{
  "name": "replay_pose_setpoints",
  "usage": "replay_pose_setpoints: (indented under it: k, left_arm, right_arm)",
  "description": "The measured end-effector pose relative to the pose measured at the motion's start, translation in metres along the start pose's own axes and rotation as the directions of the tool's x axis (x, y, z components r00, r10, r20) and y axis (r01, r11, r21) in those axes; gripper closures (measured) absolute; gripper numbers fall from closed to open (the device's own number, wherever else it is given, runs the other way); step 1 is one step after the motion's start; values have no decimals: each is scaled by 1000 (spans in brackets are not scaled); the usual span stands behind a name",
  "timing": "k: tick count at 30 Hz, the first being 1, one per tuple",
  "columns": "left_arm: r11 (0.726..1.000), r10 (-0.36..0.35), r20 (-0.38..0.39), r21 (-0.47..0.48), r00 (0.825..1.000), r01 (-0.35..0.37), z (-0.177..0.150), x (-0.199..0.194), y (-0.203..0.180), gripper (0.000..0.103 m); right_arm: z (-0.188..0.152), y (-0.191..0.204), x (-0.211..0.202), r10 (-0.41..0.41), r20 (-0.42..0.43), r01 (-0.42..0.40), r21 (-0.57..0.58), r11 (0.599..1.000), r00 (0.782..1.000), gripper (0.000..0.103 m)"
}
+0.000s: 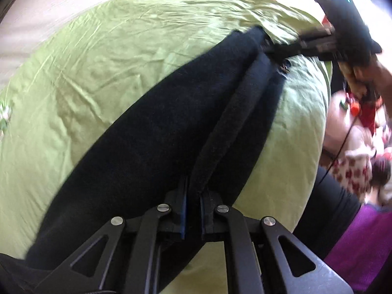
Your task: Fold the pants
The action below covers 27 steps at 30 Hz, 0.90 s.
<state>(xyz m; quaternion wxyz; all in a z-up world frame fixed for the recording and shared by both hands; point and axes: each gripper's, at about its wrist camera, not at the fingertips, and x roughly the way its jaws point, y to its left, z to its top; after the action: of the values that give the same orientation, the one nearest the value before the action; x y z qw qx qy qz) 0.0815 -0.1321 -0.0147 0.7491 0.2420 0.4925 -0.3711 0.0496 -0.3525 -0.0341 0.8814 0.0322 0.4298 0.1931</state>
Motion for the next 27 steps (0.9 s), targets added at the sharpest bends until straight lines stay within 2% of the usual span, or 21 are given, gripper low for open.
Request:
replay_pose_setpoints:
  k: [2, 4, 5, 6, 8, 12, 15, 16, 18, 22, 27]
  left_arm:
    - [995, -49, 32, -80, 998, 52, -3, -3, 11, 88]
    - [980, -104, 55, -163, 993, 111, -6, -9, 23, 81]
    - [975, -107, 63, -187, 992, 117, -9, -12, 26, 74]
    - [971, -102, 72, -210, 992, 115, -12, -17, 27, 71]
    - [962, -90, 100, -249, 991, 112, -21, -28, 32, 63]
    - [928, -73, 150, -352, 986, 123, -45, -52, 46, 61]
    - [893, -34, 178, -436, 983, 110, -61, -67, 64, 58]
    - [874, -15, 188, -475, 982, 104, -70, -74, 73, 58]
    - [848, 14, 203, -521, 979, 96, -78, -84, 84, 58]
    - [779, 108, 227, -624, 968, 59, -107, -116, 118, 52]
    - [681, 230, 233, -732, 945, 15, -150, -159, 174, 48]
  right_arm:
    - [-5, 2, 5, -9, -16, 9, -3, 1000, 1000, 90]
    - [-6, 2, -1, -7, 2, 7, 24, 1000, 1000, 87]
    - [-5, 1, -6, 1, 12, -2, 51, 999, 1000, 80]
    - [-4, 0, -13, -4, 15, 3, 75, 997, 1000, 67]
    - [-2, 3, -27, -34, 42, 30, 78, 996, 999, 55]
    - [5, 15, -51, -29, 120, 20, 74, 997, 992, 53]
    - [13, 32, -53, 21, 159, -32, 70, 997, 987, 52]
    - [17, 39, -49, 55, 163, -68, 72, 995, 985, 52]
    - [24, 55, -35, 125, 158, -137, 67, 988, 980, 52]
    - [37, 95, -4, 205, 120, -208, 18, 978, 972, 52]
    - [56, 149, 35, 309, 63, -307, -52, 950, 949, 52]
